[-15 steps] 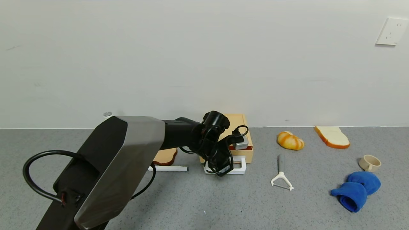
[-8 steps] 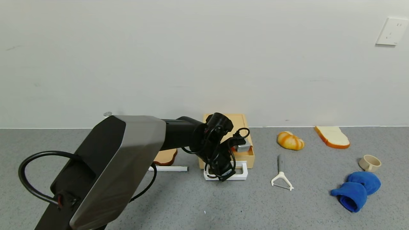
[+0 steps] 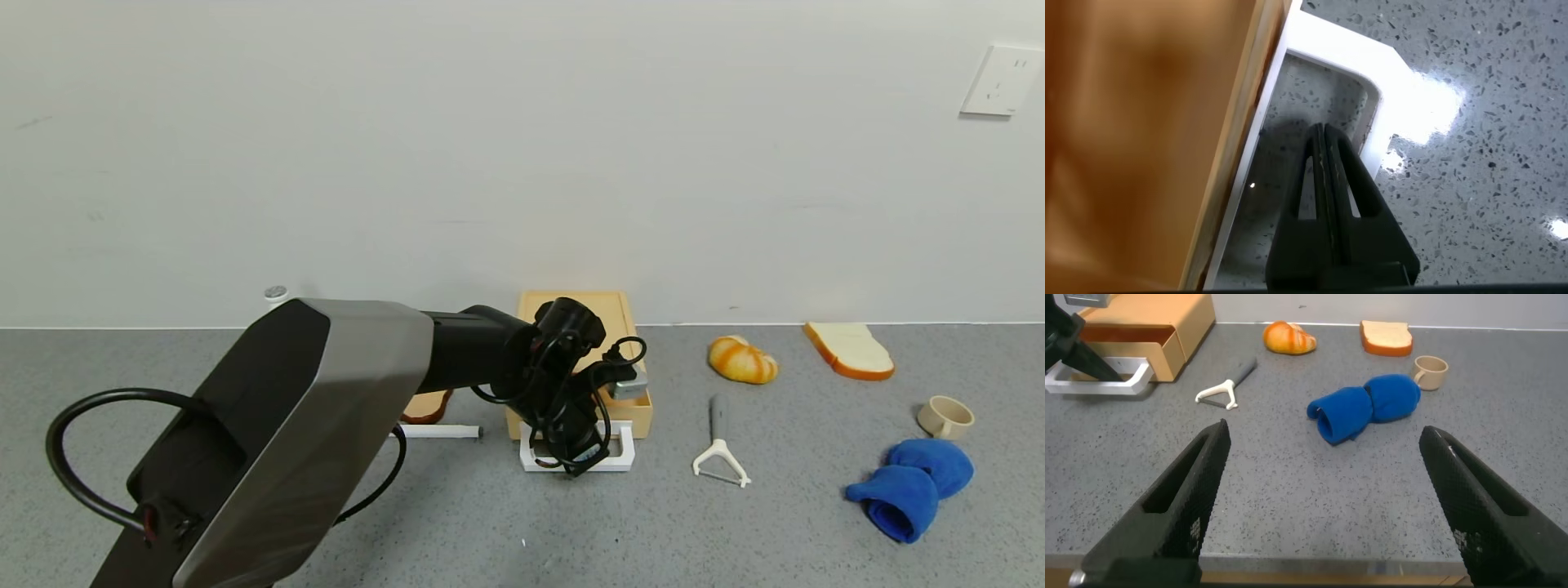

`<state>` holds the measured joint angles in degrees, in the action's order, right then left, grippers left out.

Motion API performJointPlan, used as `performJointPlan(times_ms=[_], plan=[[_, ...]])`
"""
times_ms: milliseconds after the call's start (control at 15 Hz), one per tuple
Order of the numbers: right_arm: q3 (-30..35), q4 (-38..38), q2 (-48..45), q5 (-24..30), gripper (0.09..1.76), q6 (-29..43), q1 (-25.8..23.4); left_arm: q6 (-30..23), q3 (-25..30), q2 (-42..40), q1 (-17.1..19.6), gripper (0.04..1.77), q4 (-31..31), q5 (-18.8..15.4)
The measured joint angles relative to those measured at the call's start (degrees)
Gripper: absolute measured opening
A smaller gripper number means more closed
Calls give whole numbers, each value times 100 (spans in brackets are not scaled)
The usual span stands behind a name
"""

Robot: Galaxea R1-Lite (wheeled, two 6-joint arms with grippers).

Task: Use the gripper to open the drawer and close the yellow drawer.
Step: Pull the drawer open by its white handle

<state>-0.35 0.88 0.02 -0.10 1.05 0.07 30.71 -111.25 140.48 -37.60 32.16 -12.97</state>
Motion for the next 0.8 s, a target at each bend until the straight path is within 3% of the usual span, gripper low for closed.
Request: performJointPlan(times_ms=[533,800], plan=[[0,0,-2,2,170,0,0,-277,63,-162,-157,11,730,-9],[0,0,-2,0,170,0,0,-436,268,-269,-267,11,719,-6]])
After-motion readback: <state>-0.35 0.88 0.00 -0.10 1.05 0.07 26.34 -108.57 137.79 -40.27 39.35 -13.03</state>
